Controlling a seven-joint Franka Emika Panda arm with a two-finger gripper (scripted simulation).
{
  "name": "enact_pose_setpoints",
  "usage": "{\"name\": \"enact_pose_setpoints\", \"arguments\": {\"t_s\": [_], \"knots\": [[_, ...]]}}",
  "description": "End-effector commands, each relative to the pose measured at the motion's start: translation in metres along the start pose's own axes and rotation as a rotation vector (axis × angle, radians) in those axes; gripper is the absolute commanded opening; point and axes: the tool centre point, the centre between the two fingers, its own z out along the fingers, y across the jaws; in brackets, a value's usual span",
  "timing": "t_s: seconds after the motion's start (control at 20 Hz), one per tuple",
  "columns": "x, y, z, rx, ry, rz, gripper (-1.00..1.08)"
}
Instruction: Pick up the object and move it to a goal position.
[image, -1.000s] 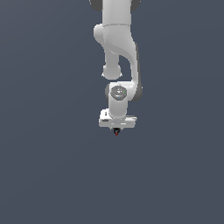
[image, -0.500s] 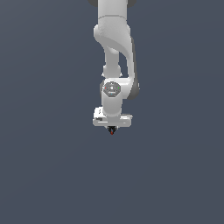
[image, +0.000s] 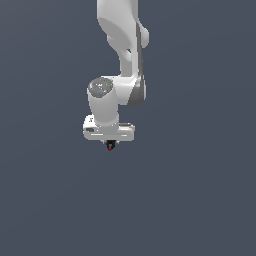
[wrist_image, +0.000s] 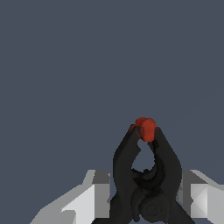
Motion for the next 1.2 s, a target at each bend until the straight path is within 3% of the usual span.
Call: {"name": "enact_pose_setpoints", "arguments": {"t_s": [0.0,0.6,1.15], "knots": [[0.008,0.021,-0.021,0.001,0.0,-0.001,-1.0],[0.045,0.115,-0.113,0.0,0.0,-0.001,-1.0],[0.065,0.157,-0.153,0.0,0.0,-0.001,-1.0]]}}
